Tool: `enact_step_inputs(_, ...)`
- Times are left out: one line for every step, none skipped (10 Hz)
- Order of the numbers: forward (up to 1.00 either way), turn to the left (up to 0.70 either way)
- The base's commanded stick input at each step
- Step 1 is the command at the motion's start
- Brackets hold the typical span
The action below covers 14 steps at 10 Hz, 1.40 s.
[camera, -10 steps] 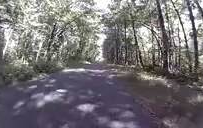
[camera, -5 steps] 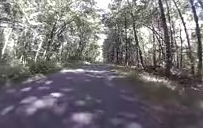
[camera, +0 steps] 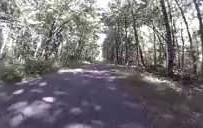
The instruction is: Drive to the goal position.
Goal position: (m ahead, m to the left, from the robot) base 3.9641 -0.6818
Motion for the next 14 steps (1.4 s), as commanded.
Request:
enact_step_inputs(0.45, 0.26)
enact_step_inputs(0.45, 0.20)
enact_step_inputs(0.45, 0.12)
enact_step_inputs(0.45, 0.04)
enact_step_inputs(0.45, 0.00)
enact_step_inputs(0.45, 0.00)
enact_step_inputs(0.45, 0.00)
enact_step_inputs(0.45, 0.00)
enact_step_inputs(0.45, 0.00)
enact_step_inputs(0.45, 0.00)
enact_step_inputs(0.45, 0.00)
enact_step_inputs(0.45, 0.00)
enact_step_inputs(0.45, 0.00)
enact_step_inputs(0.45, 0.00)
